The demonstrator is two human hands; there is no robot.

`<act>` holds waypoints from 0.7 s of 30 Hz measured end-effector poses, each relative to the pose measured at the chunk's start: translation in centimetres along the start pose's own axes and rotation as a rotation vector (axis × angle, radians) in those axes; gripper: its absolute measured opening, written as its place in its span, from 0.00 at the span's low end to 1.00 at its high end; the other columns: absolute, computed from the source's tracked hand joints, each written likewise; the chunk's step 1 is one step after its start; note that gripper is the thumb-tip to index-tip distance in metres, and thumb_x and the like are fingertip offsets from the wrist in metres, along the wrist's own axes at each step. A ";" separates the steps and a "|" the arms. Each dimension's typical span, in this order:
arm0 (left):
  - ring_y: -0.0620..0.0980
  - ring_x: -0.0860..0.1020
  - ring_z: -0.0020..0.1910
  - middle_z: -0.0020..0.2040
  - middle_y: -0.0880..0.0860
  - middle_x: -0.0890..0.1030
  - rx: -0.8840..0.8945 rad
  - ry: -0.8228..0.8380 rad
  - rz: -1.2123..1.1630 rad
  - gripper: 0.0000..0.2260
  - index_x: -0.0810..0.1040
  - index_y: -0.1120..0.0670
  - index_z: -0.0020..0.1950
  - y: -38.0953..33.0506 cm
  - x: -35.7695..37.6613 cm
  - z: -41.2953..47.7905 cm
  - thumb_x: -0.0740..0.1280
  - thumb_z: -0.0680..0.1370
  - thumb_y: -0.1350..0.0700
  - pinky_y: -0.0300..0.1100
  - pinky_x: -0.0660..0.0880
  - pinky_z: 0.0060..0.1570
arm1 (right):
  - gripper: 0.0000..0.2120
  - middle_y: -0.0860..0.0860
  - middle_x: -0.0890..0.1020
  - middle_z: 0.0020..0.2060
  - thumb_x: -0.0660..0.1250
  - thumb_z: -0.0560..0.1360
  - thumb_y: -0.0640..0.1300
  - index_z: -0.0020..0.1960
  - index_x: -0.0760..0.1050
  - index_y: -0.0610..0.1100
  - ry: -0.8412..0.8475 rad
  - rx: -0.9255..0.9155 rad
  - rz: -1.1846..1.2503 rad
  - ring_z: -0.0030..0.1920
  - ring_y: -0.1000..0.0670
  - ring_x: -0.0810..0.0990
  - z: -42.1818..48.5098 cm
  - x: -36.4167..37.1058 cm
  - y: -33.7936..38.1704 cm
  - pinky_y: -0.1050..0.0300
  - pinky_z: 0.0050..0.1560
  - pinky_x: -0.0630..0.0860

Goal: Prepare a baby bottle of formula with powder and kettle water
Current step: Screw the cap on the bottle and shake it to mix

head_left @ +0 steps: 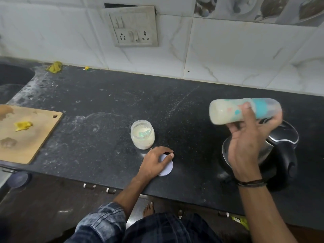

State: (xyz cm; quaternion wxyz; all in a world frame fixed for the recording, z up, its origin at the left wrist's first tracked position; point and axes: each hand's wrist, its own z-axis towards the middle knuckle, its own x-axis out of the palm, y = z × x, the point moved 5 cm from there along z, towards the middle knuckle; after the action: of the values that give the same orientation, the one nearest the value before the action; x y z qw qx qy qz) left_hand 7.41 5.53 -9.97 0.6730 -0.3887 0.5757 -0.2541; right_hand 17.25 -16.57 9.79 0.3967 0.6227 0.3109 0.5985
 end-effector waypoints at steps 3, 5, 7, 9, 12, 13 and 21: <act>0.37 0.77 0.57 0.55 0.38 0.83 0.010 0.004 -0.005 0.10 0.84 0.45 0.56 0.3 0.0 0.0 0.67 0.80 0.44 0.33 0.70 0.59 | 0.38 0.50 0.82 0.57 0.75 0.70 0.39 0.75 0.61 0.51 0.158 0.062 -0.160 0.55 0.49 0.84 -0.2 0.8 -0.5 0.50 0.48 0.84; 0.37 0.78 0.57 0.55 0.38 0.83 0.014 0.005 -0.001 0.08 0.84 0.45 0.56 0.2 0.0 0.0 0.68 0.81 0.46 0.33 0.70 0.59 | 0.34 0.49 0.81 0.58 0.73 0.75 0.36 0.74 0.61 0.49 0.084 0.014 -0.071 0.57 0.48 0.83 -0.3 0.3 -0.1 0.50 0.48 0.83; 0.37 0.78 0.57 0.55 0.39 0.83 0.011 -0.001 0.010 0.08 0.84 0.45 0.57 0.0 0.0 0.0 0.68 0.81 0.46 0.34 0.70 0.59 | 0.32 0.49 0.79 0.61 0.71 0.79 0.38 0.76 0.58 0.47 -0.002 -0.008 0.024 0.62 0.47 0.82 0.1 -0.5 -0.1 0.46 0.51 0.83; 0.38 0.78 0.57 0.55 0.39 0.83 0.007 0.000 0.008 0.08 0.84 0.46 0.57 0.1 0.0 0.0 0.68 0.81 0.46 0.34 0.70 0.59 | 0.32 0.51 0.82 0.57 0.71 0.78 0.36 0.75 0.59 0.48 0.057 0.044 -0.064 0.59 0.47 0.84 0.2 0.1 -0.6 0.45 0.50 0.84; 0.37 0.77 0.57 0.55 0.38 0.83 0.009 0.011 0.001 0.09 0.84 0.45 0.57 0.3 0.0 0.0 0.68 0.81 0.45 0.35 0.71 0.60 | 0.33 0.52 0.84 0.53 0.73 0.75 0.33 0.74 0.63 0.50 0.135 0.095 -0.160 0.54 0.49 0.85 0.0 0.2 -1.1 0.48 0.48 0.85; 0.37 0.77 0.57 0.55 0.38 0.83 0.007 0.013 0.002 0.09 0.84 0.45 0.57 0.3 0.0 0.0 0.67 0.81 0.45 0.35 0.71 0.60 | 0.32 0.51 0.82 0.56 0.72 0.76 0.35 0.74 0.63 0.49 0.068 0.084 -0.091 0.55 0.49 0.84 0.0 0.0 -0.9 0.48 0.47 0.84; 0.37 0.78 0.57 0.55 0.38 0.84 0.004 0.000 -0.014 0.08 0.84 0.46 0.56 0.0 -0.1 -0.1 0.69 0.81 0.47 0.35 0.70 0.60 | 0.36 0.51 0.83 0.54 0.75 0.72 0.36 0.75 0.63 0.48 0.120 0.109 -0.126 0.54 0.48 0.84 -0.1 0.0 -1.5 0.49 0.46 0.84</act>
State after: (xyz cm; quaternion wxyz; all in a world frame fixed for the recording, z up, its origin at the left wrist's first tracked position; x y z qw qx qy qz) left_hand 7.32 5.64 -9.91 0.6721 -0.3913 0.5725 -0.2599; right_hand 17.29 -15.88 8.51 0.3800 0.5855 0.4048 0.5907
